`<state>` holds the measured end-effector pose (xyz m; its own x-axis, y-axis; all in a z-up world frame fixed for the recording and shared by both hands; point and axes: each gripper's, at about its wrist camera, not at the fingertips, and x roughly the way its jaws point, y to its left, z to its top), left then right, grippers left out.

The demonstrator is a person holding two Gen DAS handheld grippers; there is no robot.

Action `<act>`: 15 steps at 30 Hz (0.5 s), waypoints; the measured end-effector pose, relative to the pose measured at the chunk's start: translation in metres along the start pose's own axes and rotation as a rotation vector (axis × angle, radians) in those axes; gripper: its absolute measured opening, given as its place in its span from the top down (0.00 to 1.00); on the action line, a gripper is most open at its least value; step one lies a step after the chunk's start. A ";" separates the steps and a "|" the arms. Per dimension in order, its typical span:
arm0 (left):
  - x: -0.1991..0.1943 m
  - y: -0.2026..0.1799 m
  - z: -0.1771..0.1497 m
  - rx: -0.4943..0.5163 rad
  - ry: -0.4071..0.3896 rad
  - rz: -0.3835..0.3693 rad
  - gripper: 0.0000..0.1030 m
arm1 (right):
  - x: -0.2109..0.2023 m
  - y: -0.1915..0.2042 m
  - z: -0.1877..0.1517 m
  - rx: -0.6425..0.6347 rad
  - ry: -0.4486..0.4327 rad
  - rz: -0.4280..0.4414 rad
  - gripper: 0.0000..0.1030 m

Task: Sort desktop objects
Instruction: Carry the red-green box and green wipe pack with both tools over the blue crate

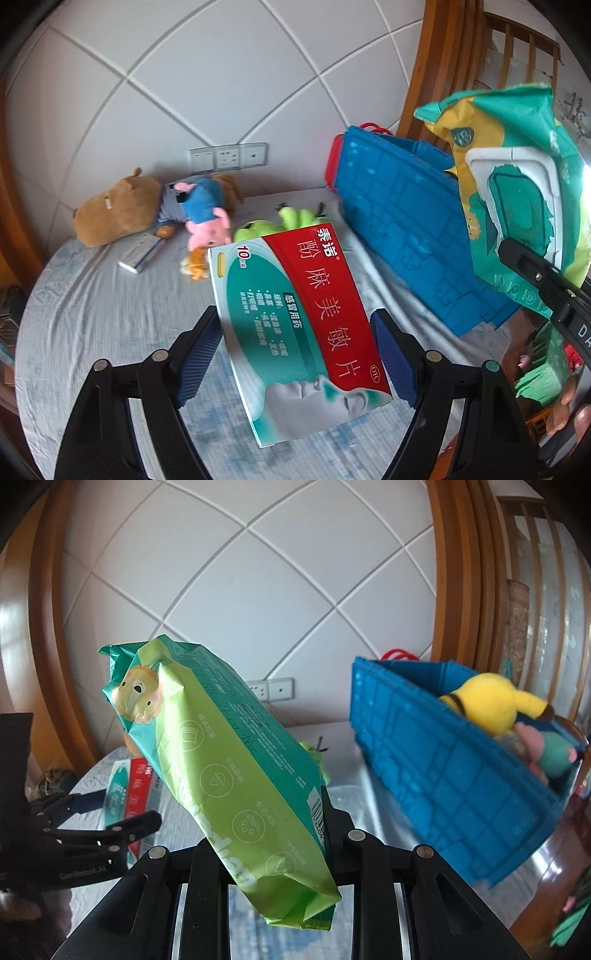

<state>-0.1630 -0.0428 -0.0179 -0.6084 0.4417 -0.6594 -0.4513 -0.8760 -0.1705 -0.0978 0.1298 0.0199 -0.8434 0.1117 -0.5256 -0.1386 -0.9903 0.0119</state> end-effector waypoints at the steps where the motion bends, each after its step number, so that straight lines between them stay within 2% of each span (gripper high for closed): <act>1: 0.003 -0.015 0.000 -0.003 -0.002 -0.005 0.21 | -0.003 -0.012 0.003 -0.004 -0.004 0.002 0.77; 7: 0.014 -0.085 0.005 0.001 -0.006 -0.001 0.21 | -0.018 -0.082 0.018 -0.032 -0.028 0.013 0.77; 10: 0.020 -0.110 0.014 0.038 -0.006 -0.001 0.21 | -0.022 -0.111 0.020 0.005 -0.038 0.017 0.77; 15: 0.032 -0.152 0.037 0.116 -0.031 -0.054 0.21 | -0.028 -0.147 0.028 0.061 -0.069 -0.040 0.77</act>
<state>-0.1384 0.1118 0.0142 -0.6002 0.4952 -0.6281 -0.5555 -0.8231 -0.1181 -0.0682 0.2741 0.0573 -0.8702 0.1583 -0.4667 -0.2023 -0.9783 0.0454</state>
